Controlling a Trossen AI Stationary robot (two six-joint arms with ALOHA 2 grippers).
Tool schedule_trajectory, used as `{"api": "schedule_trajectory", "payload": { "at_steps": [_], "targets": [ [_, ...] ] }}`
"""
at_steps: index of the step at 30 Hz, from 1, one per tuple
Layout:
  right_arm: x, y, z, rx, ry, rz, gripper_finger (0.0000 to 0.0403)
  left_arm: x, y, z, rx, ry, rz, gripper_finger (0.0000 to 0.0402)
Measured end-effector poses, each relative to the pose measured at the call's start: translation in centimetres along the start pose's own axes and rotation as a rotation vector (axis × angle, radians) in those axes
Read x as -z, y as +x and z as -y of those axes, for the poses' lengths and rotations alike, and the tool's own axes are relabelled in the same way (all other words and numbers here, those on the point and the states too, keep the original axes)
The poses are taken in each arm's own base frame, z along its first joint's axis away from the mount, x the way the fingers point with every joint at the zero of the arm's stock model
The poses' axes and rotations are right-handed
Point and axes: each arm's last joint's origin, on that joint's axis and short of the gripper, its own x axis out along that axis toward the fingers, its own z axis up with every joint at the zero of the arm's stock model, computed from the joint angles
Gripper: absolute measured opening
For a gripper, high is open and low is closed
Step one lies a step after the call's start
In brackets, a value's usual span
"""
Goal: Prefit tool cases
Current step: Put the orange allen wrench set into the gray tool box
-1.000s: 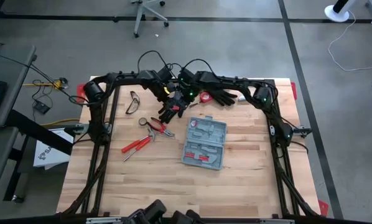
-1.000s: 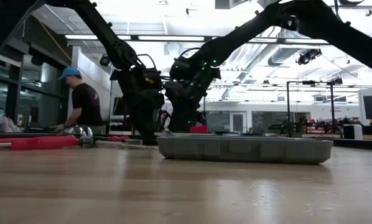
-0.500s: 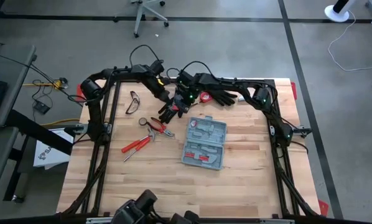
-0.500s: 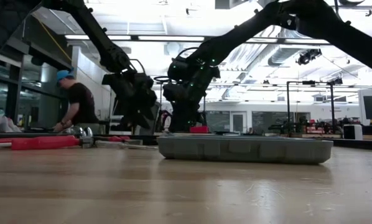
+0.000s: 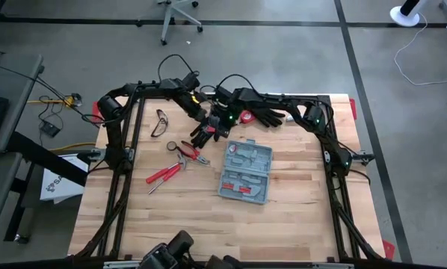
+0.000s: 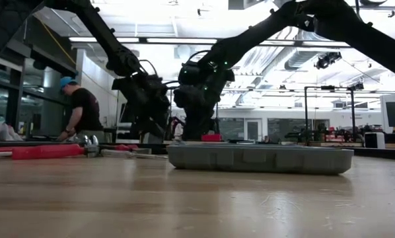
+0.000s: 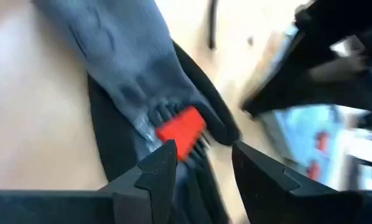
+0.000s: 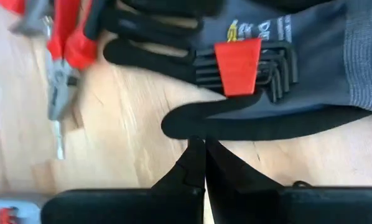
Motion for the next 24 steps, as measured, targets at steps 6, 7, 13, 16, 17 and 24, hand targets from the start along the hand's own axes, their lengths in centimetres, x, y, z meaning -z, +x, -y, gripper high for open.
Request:
{"api": "schedule_trajectory", "payload": {
  "at_steps": [6,7,13,16,17,24],
  "targets": [
    [0.2,-2.5,0.8,-0.044,0.025,0.038,0.0000,-0.6,1.8,1.9,-0.095,0.076,0.031,0.0147],
    [0.5,-2.9,0.6,-0.043,0.021,0.045,0.0000,-0.5,2.2,2.3,-0.127,0.084,0.024,0.0147],
    [2.5,-5.7,0.0,0.038,0.040,0.106,0.0000,0.0,4.0,4.4,-0.234,0.144,-0.007,0.0147],
    [4.5,-5.7,-0.1,0.045,0.088,0.115,0.0000,0.3,4.9,5.4,-0.298,0.182,-0.016,0.0147],
    [5.2,-5.7,-0.1,0.042,0.099,0.121,0.0000,0.4,5.1,5.7,-0.320,0.194,-0.014,0.0147],
    [10.5,-5.1,-0.6,0.041,0.202,0.099,0.0000,0.6,6.6,7.8,-0.329,0.195,0.022,0.0147]
  ]
}}
